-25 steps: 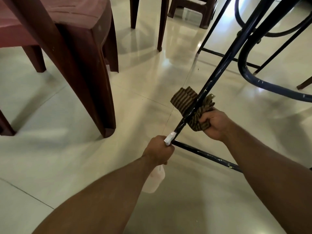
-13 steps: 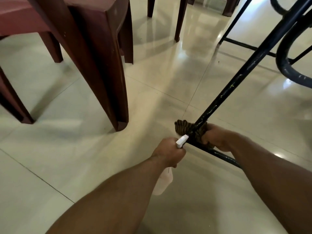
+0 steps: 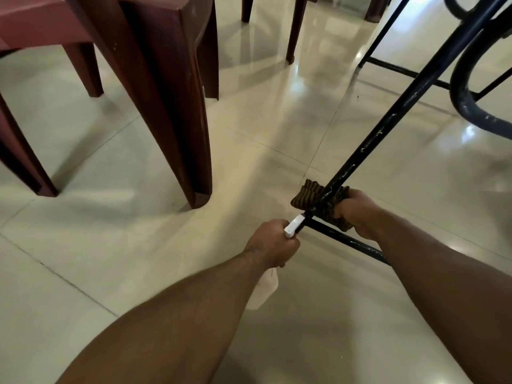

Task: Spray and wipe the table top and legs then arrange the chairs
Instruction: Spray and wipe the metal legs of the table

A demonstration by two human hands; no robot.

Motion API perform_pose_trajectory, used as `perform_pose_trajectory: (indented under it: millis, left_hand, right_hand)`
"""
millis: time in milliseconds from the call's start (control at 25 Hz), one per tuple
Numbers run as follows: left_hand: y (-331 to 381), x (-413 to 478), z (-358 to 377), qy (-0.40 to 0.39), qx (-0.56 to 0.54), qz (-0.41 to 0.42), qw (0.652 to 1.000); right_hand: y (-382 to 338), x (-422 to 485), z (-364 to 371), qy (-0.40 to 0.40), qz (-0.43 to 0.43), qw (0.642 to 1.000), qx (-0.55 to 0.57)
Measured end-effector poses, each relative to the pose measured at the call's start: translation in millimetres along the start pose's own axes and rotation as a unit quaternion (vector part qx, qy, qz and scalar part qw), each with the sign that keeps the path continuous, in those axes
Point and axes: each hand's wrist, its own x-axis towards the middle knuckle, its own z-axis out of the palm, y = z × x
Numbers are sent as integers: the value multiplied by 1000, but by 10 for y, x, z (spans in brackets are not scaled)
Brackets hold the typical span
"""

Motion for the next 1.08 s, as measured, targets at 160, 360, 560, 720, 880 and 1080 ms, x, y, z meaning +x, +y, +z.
perform_pose_trajectory:
  millis: [160, 360, 560, 720, 880, 1080]
  left_hand:
    - [268, 14, 117, 5, -19, 25, 999]
    - [982, 38, 112, 31, -143, 85, 986]
    - [1679, 1, -72, 56, -194, 142, 969]
    - [1739, 9, -153, 76, -179, 167, 967]
    - [1581, 10, -166, 84, -157, 167, 970]
    - [1561, -28, -209, 88, -165, 152, 971]
  right_hand:
    - [1, -193, -248, 42, 57, 966, 248]
    - [-621, -497, -793, 267, -155, 836, 453]
    - [-1109, -827, -921, 470, -466, 750, 13]
    - [-1080, -791, -782, 483, -405, 702, -331]
    - [-1272, -821, -1021, 492, -341, 677, -428]
    - [-810, -724, -678, 385, -364, 667, -524]
